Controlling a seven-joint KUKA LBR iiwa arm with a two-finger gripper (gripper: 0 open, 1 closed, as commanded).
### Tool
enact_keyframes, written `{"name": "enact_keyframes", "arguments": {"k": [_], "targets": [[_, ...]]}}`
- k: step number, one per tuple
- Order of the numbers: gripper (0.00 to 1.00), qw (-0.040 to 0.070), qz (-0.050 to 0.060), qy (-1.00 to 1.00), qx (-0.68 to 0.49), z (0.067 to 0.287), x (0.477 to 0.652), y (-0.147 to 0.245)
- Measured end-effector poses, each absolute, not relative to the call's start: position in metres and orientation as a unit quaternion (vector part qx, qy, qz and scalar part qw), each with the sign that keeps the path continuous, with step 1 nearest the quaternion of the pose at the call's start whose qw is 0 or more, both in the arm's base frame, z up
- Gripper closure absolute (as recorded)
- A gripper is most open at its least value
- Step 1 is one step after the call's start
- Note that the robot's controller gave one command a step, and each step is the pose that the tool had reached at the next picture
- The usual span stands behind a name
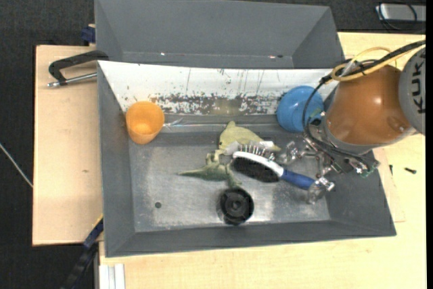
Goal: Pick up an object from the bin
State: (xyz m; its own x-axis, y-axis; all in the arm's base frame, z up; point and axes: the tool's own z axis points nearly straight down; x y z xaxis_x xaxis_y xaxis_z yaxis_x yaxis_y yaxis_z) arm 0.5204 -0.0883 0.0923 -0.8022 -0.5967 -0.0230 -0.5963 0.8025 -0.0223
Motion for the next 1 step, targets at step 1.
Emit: {"name": "enact_keyframes", "arguments": {"k": [1], "targets": [[1.0, 0.008, -0.002, 0.949, -0.315, 0.0873, 0.5166, -0.0857]]}}
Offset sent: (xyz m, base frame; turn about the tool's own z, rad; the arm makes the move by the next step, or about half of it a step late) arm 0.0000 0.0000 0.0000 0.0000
